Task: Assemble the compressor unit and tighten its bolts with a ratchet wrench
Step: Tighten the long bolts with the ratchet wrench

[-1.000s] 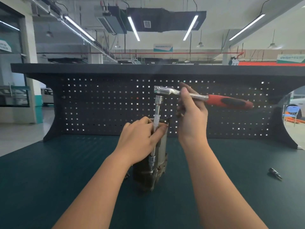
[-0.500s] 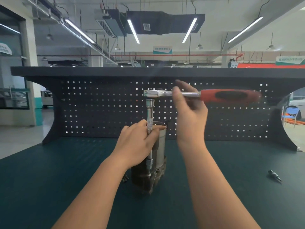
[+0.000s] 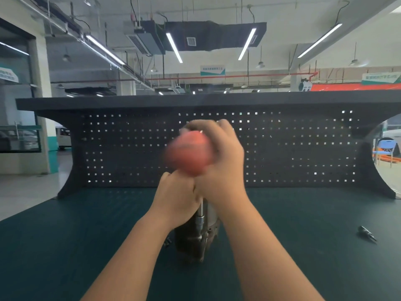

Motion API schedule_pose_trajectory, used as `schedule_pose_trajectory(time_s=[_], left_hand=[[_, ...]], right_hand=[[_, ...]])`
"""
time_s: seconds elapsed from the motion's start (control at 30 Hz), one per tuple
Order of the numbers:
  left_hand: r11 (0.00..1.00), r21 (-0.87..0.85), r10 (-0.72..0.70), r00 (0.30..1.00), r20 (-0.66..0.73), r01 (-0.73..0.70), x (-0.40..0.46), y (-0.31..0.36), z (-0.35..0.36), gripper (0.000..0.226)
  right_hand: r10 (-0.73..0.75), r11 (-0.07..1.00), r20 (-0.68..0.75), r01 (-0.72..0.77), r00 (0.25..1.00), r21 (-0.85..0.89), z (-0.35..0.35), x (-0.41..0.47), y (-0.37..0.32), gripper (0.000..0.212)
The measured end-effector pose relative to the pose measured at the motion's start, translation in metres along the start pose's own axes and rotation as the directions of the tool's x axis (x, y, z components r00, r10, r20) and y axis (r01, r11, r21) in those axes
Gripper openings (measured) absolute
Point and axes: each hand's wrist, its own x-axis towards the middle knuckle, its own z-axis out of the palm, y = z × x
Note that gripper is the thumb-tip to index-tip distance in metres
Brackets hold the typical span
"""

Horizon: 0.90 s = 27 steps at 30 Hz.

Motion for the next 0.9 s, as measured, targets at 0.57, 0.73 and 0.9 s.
schedule_pose_trajectory(time_s=[0.57, 0.73, 0.9], left_hand=[[0.991, -0.122, 0.061, 0.996, 0.063, -0.053, -0.003, 0.007, 0.002, 0.029], [0.997, 0.015, 0.078, 0.992, 0.099, -0.08, -0.001, 0.014, 0.0, 0.064], [0.997, 0.004, 0.074, 0.995, 0.064, -0.075, -0.001, 0.016, 0.001, 0.067]], right_hand=[[-0.016, 0.956, -0.017, 0.011, 1.0, -0.294, 0.003, 0.007, -0.004, 0.041], [0.642, 0.704, -0.083, -0.544, 0.762, 0.456, -0.034, 0.017, 0.036, 0.029], [0.481, 0.836, -0.204, -0.376, 0.853, 0.399, -0.025, 0.013, 0.02, 0.039]])
